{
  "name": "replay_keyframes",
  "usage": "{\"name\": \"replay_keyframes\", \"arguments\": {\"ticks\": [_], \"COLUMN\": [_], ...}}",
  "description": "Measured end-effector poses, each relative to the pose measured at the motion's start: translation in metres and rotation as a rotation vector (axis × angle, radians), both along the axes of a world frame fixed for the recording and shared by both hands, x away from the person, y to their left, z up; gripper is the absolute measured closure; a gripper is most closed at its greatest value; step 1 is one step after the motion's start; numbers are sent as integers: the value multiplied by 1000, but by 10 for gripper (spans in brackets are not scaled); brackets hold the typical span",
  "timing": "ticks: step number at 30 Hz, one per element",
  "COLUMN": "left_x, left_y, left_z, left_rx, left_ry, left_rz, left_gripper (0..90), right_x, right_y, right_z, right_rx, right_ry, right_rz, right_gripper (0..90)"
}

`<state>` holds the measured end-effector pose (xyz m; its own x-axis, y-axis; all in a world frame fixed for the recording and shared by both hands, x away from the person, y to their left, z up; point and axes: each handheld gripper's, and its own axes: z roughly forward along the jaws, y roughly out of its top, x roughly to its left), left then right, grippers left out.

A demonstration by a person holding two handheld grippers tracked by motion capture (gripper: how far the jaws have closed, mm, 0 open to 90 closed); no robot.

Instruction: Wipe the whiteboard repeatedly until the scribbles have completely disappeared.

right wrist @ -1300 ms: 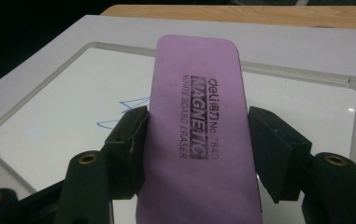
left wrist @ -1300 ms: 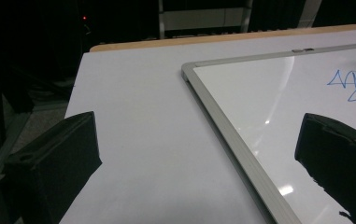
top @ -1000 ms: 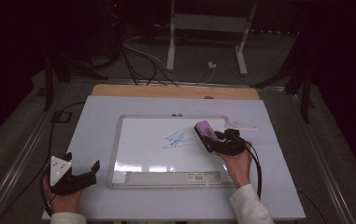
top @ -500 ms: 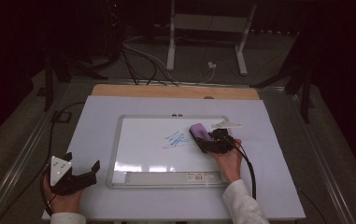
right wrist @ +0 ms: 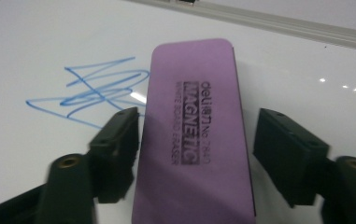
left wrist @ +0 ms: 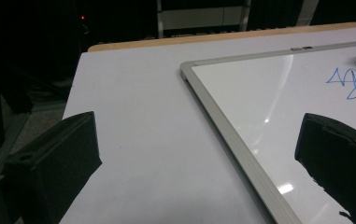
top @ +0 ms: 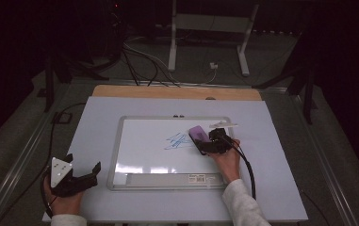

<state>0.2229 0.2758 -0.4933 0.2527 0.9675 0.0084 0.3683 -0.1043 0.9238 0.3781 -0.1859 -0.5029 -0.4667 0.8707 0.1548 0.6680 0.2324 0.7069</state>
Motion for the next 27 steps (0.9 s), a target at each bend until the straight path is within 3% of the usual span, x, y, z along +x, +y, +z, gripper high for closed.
{"name": "replay_keyframes", "arguments": {"ticks": [3, 7, 10, 16, 20, 27], "left_x": [0, 0, 0, 0, 0, 0], "left_y": [0, 0, 0, 1, 0, -1], "left_z": [0, 0, 0, 0, -1, 0], "left_rx": [1, 0, 1, -2, -2, 2], "left_ry": [0, 1, 1, 0, 2, 1], "left_rz": [-1, -1, -2, 0, -2, -1], "left_gripper": [7, 7, 7, 7, 7, 7], "right_x": [4, 7, 8, 13, 13, 1], "right_y": [-1, 2, 7, 8, 9, 30], "right_z": [0, -2, -2, 1, 1, 1], "right_rx": [8, -5, -31, -97, -105, -66], "right_ry": [13, 31, 25, 10, 10, 34], "right_rz": [-5, 7, 9, -53, -71, 39], "right_gripper": [268, 383, 404, 408, 409, 410]}}
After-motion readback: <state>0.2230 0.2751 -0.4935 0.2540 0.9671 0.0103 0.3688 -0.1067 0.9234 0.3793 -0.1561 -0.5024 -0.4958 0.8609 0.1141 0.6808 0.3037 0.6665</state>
